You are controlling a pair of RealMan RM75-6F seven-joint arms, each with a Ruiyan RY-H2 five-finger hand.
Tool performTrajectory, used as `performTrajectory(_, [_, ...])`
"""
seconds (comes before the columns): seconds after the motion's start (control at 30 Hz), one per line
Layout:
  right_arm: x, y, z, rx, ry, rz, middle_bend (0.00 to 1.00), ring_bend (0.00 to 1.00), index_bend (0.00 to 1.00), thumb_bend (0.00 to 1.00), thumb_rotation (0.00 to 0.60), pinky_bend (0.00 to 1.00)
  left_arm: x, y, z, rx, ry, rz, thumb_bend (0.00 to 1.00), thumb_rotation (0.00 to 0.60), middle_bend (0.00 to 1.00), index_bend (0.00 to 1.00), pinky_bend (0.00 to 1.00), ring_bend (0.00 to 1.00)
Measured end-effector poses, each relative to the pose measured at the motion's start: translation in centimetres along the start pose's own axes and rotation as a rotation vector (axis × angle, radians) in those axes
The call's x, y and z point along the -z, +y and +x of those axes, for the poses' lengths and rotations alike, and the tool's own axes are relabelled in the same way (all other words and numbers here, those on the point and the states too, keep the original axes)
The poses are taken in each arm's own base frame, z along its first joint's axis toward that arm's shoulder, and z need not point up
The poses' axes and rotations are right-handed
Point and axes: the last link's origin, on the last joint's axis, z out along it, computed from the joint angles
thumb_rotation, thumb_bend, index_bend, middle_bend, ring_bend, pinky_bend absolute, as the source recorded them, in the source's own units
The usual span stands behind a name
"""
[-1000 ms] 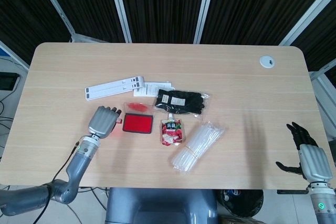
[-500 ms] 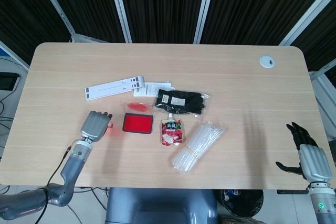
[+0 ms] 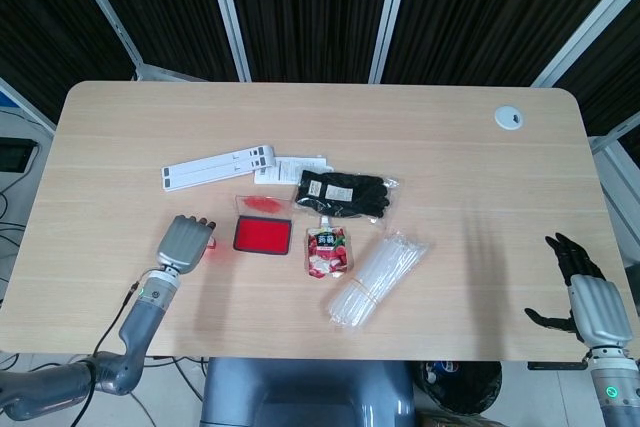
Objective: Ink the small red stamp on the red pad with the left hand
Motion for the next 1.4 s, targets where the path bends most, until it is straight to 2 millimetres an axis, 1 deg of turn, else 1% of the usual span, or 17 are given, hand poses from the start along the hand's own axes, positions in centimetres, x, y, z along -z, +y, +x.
performTrajectory(0.17, [0.0, 0.0, -0.03, -0.001, -0.001, -0.002, 0.0, 0.0, 0.0, 0.19, 0.6, 0.18, 0.03, -0.05, -0.01, -0.002, -0.01, 0.003, 0.43, 0.6, 0.64, 0.63, 0.57, 0.48])
performTrajectory(0.3, [0.0, -0.02, -0.04, -0.001, -0.002, -0.002, 0.0, 0.0, 0.0, 0.19, 0.6, 0.19, 0.09, -0.02, -0.02, -0.002, -0.019, 0.005, 0.4, 0.6, 0.6, 0.58, 0.54, 0.45])
performTrajectory(0.63, [0.03, -0.03, -0.04, -0.003, -0.002, -0.002, 0.0, 0.0, 0.0, 0.19, 0.6, 0.19, 0.15, 0.05, -0.04, -0.005, -0.036, 0.013, 0.38, 0.6, 0.52, 0.53, 0.5, 0.41])
performTrajectory(0.83, [0.04, -0.07, -0.02, -0.005, 0.001, 0.001, 0.0, 0.0, 0.0, 0.2, 0.6, 0.19, 0.19, -0.03, -0.07, -0.004, -0.049, 0.021, 0.35, 0.6, 0.42, 0.48, 0.45, 0.35])
performTrajectory(1.13, [0.08, -0.06, 0.03, -0.007, 0.005, 0.002, 0.0, 0.0, 0.0, 0.23, 0.6, 0.18, 0.43, -0.15, -0.38, -0.004, -0.064, 0.03, 0.3, 0.6, 0.29, 0.38, 0.39, 0.27])
performTrajectory(1.23, [0.1, -0.07, 0.01, -0.009, 0.006, 0.003, 0.0, 0.0, 0.0, 0.24, 0.6, 0.18, 0.48, -0.26, -0.37, -0.005, -0.062, 0.034, 0.28, 0.6, 0.25, 0.35, 0.35, 0.24])
performTrajectory(1.3, [0.11, -0.07, 0.01, -0.009, 0.006, 0.003, 0.0, 0.0, 0.0, 0.24, 0.6, 0.18, 0.5, -0.38, -0.35, -0.004, -0.062, 0.039, 0.24, 0.6, 0.22, 0.32, 0.32, 0.21])
performTrajectory(1.4, [0.13, -0.06, 0.01, -0.009, 0.006, 0.004, 0.0, 0.0, 0.0, 0.24, 0.6, 0.19, 0.55, -0.57, -0.19, -0.001, -0.058, 0.044, 0.15, 0.6, 0.18, 0.26, 0.27, 0.17])
